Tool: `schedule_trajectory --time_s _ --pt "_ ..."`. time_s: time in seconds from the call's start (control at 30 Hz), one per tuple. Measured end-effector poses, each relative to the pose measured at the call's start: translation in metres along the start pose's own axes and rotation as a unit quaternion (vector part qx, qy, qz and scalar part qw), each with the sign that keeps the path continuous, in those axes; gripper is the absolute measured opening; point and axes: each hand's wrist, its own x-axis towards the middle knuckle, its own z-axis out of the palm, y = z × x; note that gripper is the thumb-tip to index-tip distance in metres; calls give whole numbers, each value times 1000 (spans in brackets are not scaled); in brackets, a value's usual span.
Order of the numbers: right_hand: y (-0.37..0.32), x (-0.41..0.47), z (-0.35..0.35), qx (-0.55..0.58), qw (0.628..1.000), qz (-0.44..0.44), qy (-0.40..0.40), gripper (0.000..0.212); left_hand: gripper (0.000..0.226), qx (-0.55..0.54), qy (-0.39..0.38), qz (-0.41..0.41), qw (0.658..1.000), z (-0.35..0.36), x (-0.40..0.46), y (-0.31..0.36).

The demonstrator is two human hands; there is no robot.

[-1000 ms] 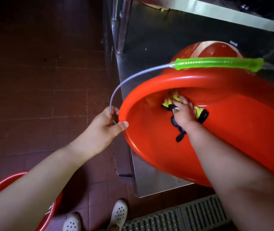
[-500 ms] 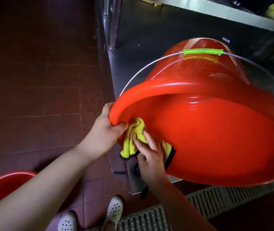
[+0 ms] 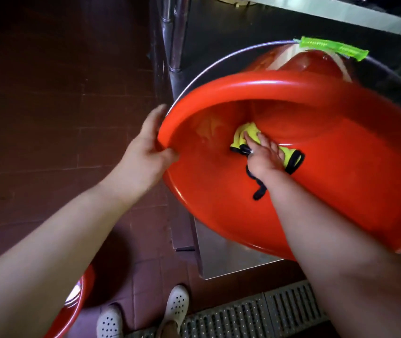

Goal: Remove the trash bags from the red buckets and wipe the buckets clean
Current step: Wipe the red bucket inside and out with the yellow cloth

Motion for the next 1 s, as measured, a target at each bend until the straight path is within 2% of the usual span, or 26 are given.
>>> schedule_trajectory --time_s 0.03,0.13,0.17,0.2,0.3,0.47,0.63,0.73,0.93,1.0 --pt "-2 1 -1 -3 1000 3 -20 59 78 -13 0 -7 1000 3 -6 -14" --pt "-7 -7 0 29 999 12 -38 59 25 -24 -59 -88 994 20 -36 -62" --pt "-9 -13 1 44 999 12 -31 58 15 -45 -88 -120 988 26 -45 -71" --pt "-12 -22 5 55 998 8 -19 56 15 -60 -98 -131 985 32 -51 -77" --pt "-23 -69 21 88 994 -55 23 57 23 -89 -58 -98 990 40 -55 -78" --pt "-42 -169 49 135 968 -189 94 62 25 -30 -43 -57 997 33 -52 -82" --pt "-28 -147 48 171 952 -225 118 55 24 16 -37 -23 999 26 -45 -72" --pt "-20 -103 41 167 959 -197 116 53 31 53 -24 -7 998 15 -35 -60" --pt "14 -9 19 90 991 -50 89 45 15 152 -29 58 986 4 -20 -35" --pt "18 6 16 86 993 -25 75 43 14 144 -19 60 988 6 -19 -36"
